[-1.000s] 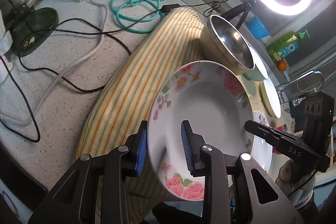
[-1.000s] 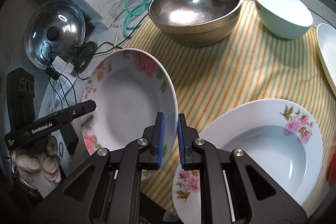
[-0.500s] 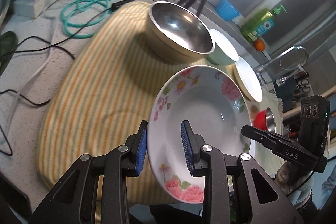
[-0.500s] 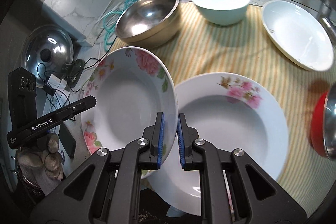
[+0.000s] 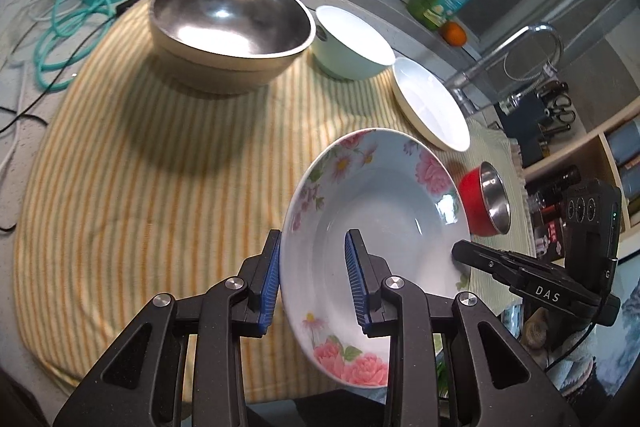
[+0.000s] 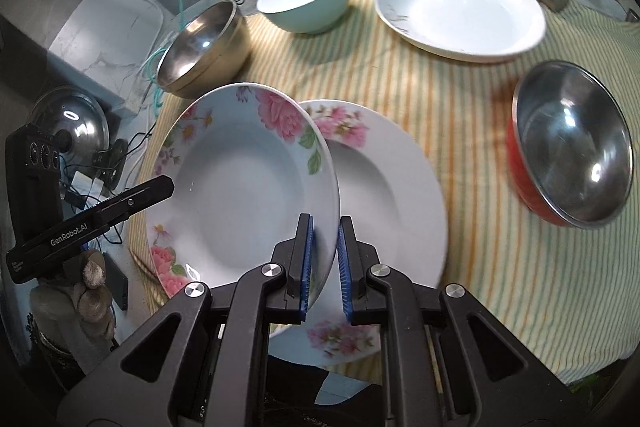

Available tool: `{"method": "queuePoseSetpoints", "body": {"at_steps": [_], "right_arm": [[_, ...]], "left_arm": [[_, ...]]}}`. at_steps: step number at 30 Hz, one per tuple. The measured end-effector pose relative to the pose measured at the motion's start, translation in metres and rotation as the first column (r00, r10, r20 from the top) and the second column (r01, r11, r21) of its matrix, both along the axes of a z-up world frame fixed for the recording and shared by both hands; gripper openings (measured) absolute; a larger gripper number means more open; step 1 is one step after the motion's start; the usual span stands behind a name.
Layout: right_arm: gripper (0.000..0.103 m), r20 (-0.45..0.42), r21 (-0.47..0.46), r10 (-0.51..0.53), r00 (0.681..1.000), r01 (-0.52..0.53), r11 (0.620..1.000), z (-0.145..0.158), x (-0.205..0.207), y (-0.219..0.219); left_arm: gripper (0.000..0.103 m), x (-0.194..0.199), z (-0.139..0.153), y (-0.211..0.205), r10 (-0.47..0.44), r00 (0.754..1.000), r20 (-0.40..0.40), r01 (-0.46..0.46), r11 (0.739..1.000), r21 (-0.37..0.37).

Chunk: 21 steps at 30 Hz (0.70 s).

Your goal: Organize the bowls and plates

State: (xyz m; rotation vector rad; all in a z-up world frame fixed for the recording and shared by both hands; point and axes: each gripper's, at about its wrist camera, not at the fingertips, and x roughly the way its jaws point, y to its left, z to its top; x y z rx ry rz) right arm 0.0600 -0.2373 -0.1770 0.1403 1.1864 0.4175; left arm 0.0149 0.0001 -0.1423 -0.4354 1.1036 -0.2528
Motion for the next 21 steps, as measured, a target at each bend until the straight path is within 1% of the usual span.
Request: {"method": "queuePoseSetpoints", "body": {"at_steps": [9,21], "right_arm": [[0.013,-0.035,-0.015,-0.067,0.997,0.066,0.998,-0.015,-0.004,-0.032],[0.013,-0.039,-0.034,-0.072,0.997,0.071,0.997,-0.019,-0.005,-0.038]], "left_arm": [[0.029,0.006,-0.009,-0.026,-0.060,0.998,-0.031,0.061,0.998,0.011],[0.029,0.008,-0.018,-0.039,-0.077,0.996,-0.053,0.080,0.995,0.053]]}}
